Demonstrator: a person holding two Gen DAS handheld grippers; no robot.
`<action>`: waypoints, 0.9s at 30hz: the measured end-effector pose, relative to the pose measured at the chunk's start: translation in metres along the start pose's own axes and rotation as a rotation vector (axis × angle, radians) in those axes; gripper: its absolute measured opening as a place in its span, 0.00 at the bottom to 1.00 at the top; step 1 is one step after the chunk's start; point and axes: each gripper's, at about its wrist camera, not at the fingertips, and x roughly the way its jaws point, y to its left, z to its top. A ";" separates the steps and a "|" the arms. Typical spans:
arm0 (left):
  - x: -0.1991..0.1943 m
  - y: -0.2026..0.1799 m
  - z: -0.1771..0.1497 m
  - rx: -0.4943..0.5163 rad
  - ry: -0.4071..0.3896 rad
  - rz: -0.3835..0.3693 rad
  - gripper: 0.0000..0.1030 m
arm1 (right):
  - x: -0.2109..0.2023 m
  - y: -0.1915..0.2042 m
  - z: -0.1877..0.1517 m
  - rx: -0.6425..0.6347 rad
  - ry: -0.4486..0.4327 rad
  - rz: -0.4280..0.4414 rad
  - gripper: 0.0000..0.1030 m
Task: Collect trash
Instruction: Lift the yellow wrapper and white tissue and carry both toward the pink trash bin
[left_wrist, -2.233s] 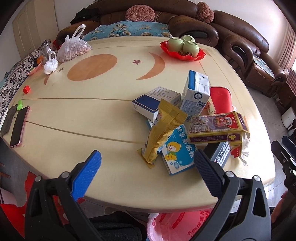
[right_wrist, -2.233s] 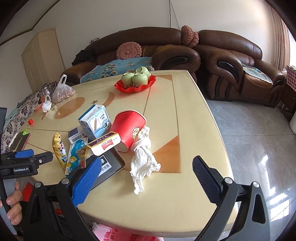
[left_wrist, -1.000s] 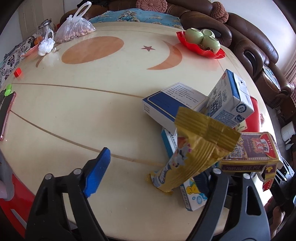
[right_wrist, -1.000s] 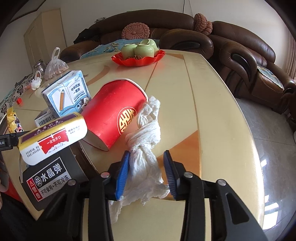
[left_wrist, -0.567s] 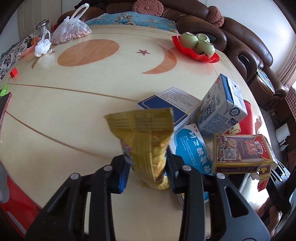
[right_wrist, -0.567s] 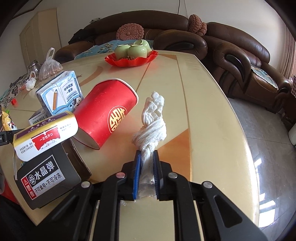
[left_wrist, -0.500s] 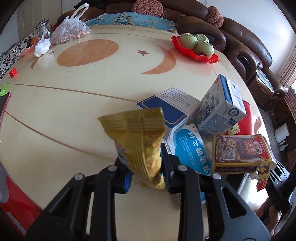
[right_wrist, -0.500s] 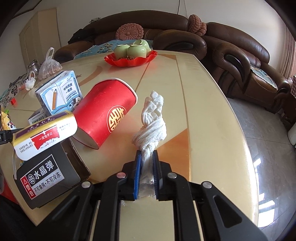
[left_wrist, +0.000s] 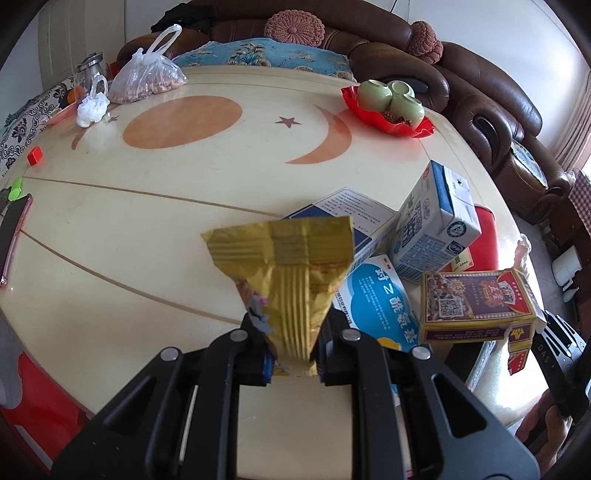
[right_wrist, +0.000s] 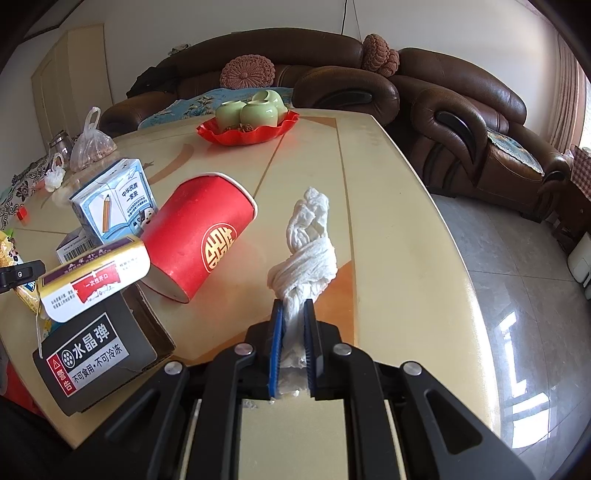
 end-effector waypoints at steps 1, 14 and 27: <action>-0.001 0.000 0.000 0.002 0.000 0.003 0.17 | -0.002 -0.001 0.000 0.005 0.000 0.001 0.11; -0.031 -0.008 -0.005 0.032 -0.025 -0.007 0.17 | -0.048 -0.003 0.003 0.032 -0.026 -0.008 0.11; -0.087 -0.032 -0.032 0.111 -0.066 -0.041 0.17 | -0.126 0.016 -0.003 -0.004 -0.101 0.031 0.11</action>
